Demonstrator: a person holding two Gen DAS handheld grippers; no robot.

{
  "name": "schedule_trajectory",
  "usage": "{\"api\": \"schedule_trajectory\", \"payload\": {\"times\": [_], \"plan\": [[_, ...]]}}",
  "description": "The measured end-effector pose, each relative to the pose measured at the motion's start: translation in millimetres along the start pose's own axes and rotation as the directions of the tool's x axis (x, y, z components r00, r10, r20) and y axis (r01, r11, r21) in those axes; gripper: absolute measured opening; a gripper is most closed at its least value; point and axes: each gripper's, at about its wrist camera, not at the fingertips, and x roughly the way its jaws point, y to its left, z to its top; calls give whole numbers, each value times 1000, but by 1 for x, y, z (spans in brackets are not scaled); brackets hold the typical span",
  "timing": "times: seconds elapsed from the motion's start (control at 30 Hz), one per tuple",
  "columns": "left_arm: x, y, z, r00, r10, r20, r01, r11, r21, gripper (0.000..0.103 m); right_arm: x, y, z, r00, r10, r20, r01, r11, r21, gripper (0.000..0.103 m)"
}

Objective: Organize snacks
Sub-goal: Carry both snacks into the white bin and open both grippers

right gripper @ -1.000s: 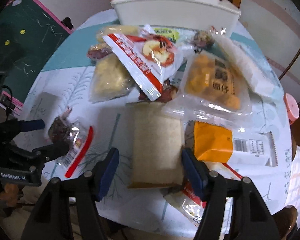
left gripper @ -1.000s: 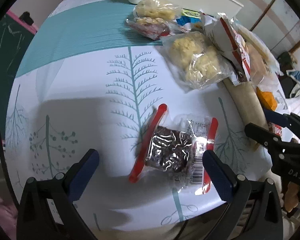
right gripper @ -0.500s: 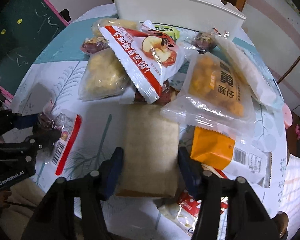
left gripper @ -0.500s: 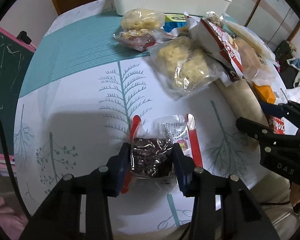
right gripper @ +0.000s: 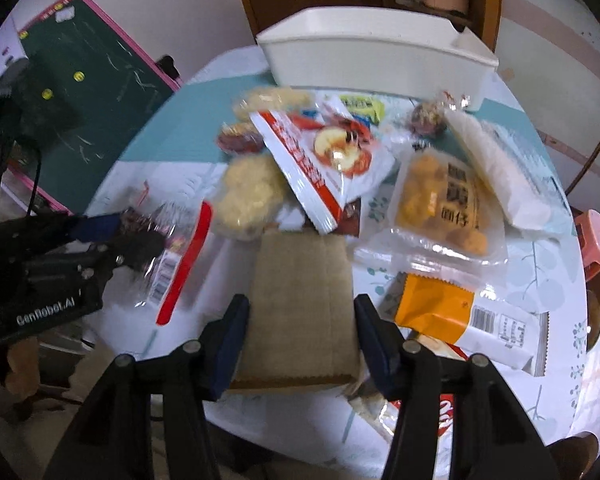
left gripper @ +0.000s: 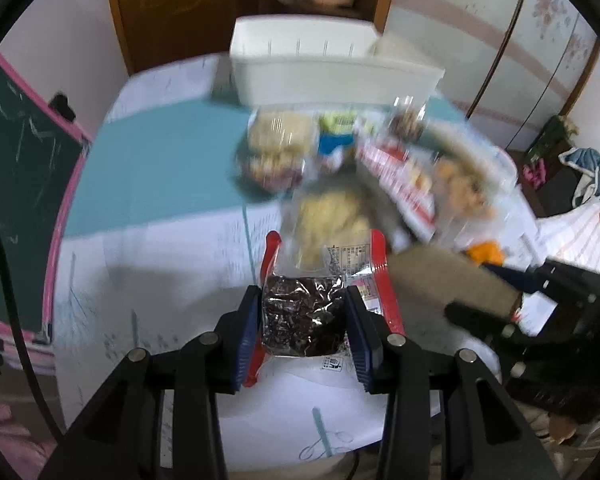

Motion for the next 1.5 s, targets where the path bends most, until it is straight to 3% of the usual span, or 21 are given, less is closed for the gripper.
{"api": "schedule_trajectory", "payload": {"times": [0.27,0.5,0.73,0.93,1.17,1.33,1.43,1.47,1.5], "plan": [[-56,0,44,991,-29,131,29,1000,3,40,-40,8,15,996,19,87,-17,999,-28,54],[-78,2,74,986,-29,167,29,1000,1,40,-77,5,34,984,20,179,-13,999,-44,54],[-83,1,125,976,4,218,-7,1000,16,40,-102,-15,87,958,-31,286,36,999,-13,54],[-63,4,191,973,41,225,-45,999,10,40,-94,-47,160,941,-79,330,69,997,44,54],[-21,10,270,970,100,221,-99,995,-13,40,-53,-92,246,933,-177,313,131,978,162,54],[23,11,304,970,137,199,-135,991,-23,41,-6,-127,291,948,-211,237,151,957,249,54],[52,14,316,971,168,172,-165,986,-31,47,23,-145,305,962,-214,168,159,944,290,55],[64,16,319,974,165,158,-161,986,-38,63,32,-150,307,966,-216,142,165,938,304,55],[71,18,320,979,148,143,-142,989,-47,87,41,-155,308,971,-207,117,161,934,318,55]]}}
